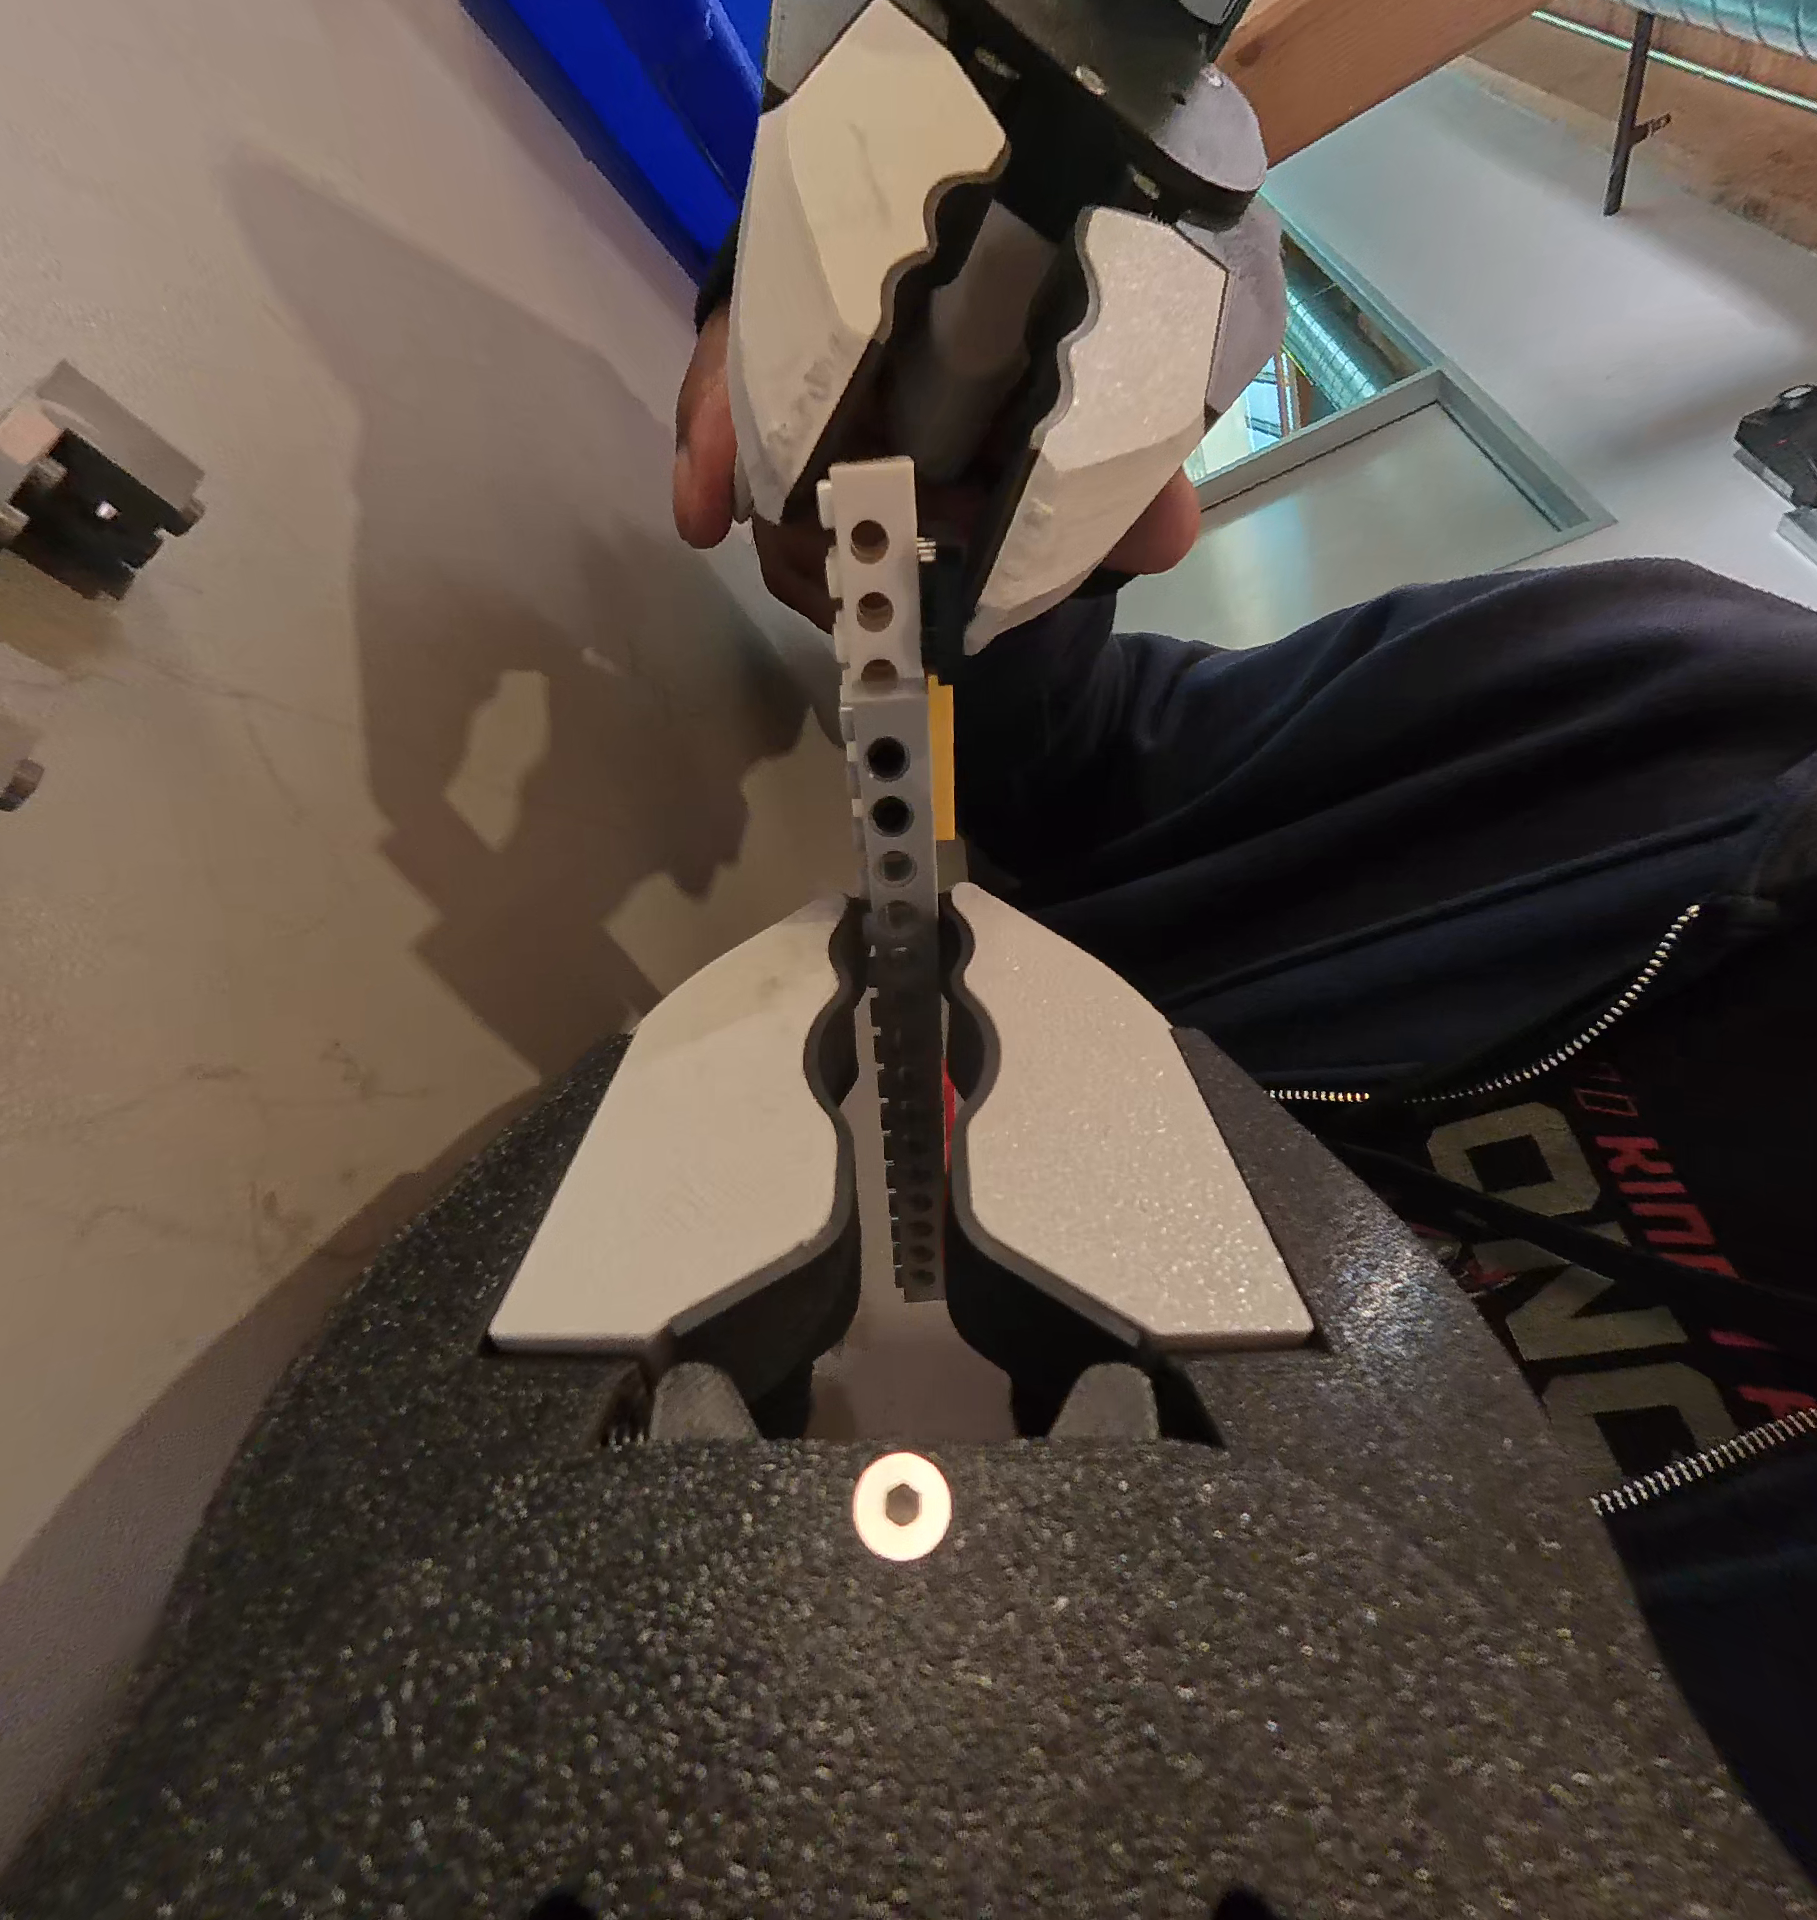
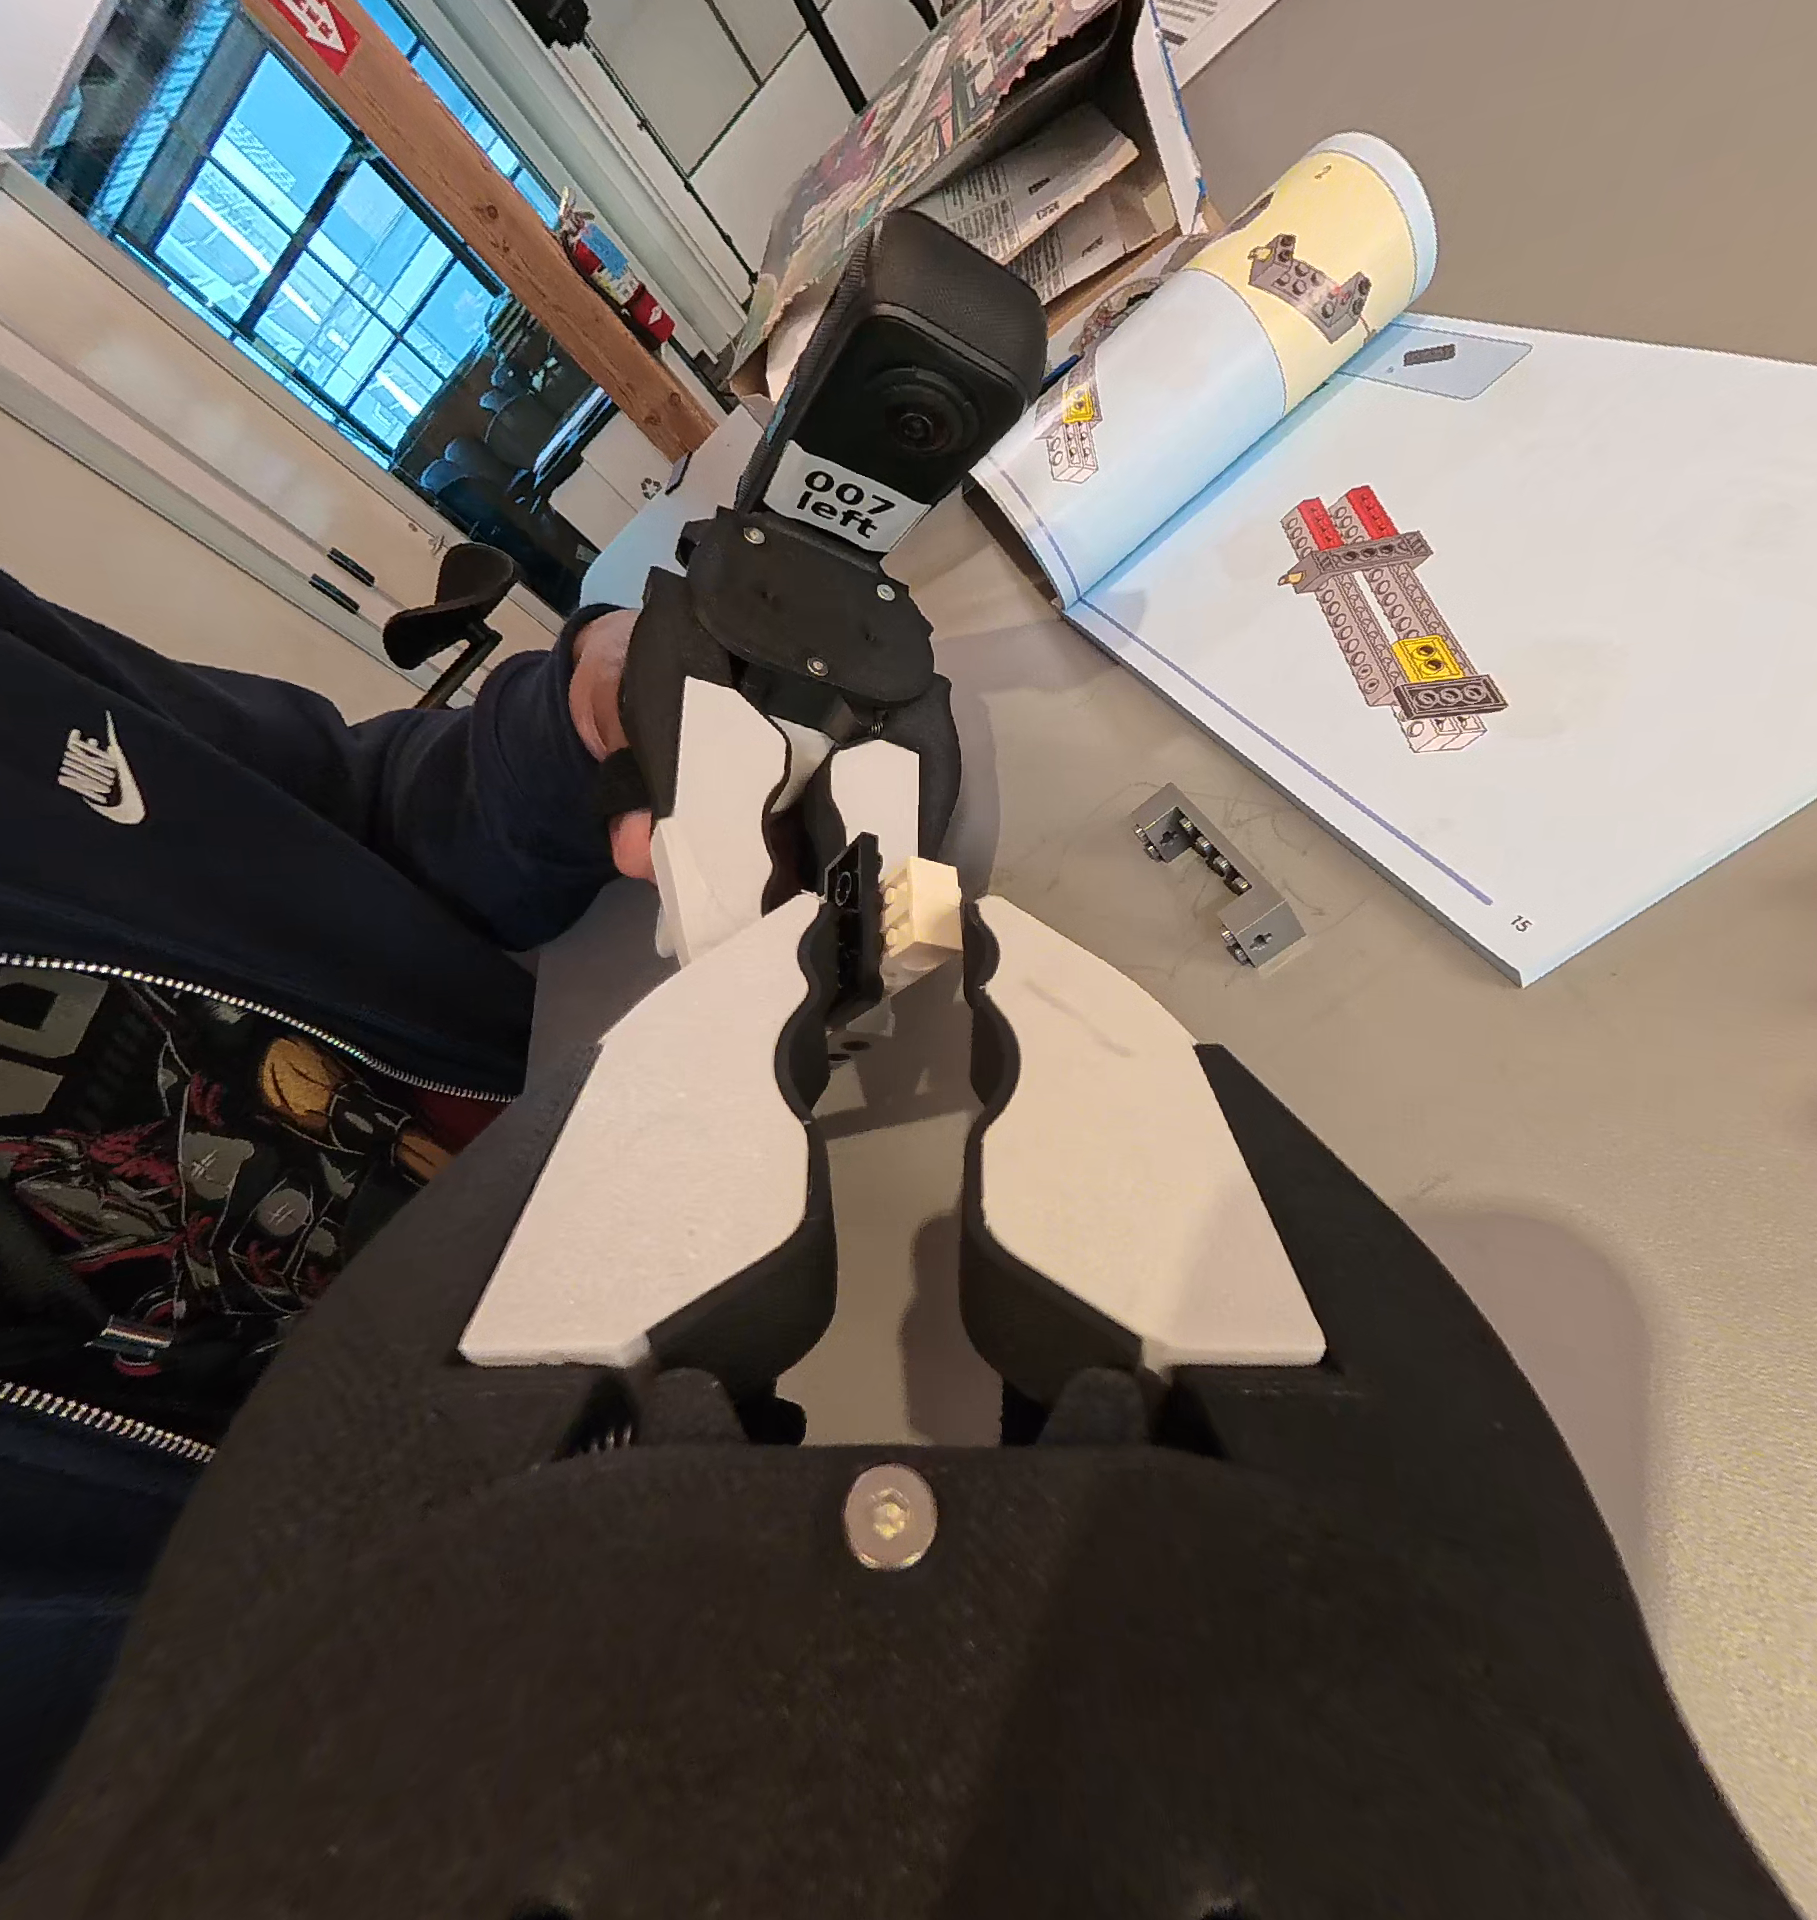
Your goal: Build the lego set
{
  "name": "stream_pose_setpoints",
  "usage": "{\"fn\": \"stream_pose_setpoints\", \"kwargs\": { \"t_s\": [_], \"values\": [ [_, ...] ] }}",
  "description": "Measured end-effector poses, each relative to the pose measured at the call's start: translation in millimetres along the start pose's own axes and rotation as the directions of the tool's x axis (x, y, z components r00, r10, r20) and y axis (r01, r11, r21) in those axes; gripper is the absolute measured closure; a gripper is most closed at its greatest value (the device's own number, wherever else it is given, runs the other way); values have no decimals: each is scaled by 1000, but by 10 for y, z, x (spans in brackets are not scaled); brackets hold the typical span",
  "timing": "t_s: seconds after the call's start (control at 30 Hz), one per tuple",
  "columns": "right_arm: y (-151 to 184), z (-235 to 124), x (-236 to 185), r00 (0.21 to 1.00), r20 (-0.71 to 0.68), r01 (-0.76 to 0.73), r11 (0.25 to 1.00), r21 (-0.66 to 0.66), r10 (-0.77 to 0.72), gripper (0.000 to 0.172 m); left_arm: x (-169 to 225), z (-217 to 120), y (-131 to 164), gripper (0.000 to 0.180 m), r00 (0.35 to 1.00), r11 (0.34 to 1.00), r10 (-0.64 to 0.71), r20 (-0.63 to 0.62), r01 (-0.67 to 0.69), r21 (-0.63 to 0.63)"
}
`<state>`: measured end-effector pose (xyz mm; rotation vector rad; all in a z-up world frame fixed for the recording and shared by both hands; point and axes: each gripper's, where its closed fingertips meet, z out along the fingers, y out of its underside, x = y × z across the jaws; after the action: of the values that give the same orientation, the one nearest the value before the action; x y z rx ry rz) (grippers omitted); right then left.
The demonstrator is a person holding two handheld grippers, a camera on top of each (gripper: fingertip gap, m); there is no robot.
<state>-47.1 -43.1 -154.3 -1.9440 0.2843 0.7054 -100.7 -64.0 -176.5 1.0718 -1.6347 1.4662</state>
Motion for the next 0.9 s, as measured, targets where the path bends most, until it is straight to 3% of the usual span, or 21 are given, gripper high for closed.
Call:
{"fn": "stream_pose_setpoints", "kwargs": {
  "t_s": [0.4, 0.63, 0.9],
  "values": [
    [-20, -3, -42, 999, 25, 32, 999, 23, -33, 150, 34, 9, 16, 167, 999, 999, 32, -9, -32, -11],
    [-29, 1, -70, 995, 8, 96, 995, 32, -96, 152, 33, 0, 13, 156, 998, 998, 61, 3, -61, -16],
    [6, 65, -129, 993, 26, 113, 993, 18, -113, 152, 47, -82, -93, 155, 997, 996, 76, -4, -76, 44]
  ]
}}
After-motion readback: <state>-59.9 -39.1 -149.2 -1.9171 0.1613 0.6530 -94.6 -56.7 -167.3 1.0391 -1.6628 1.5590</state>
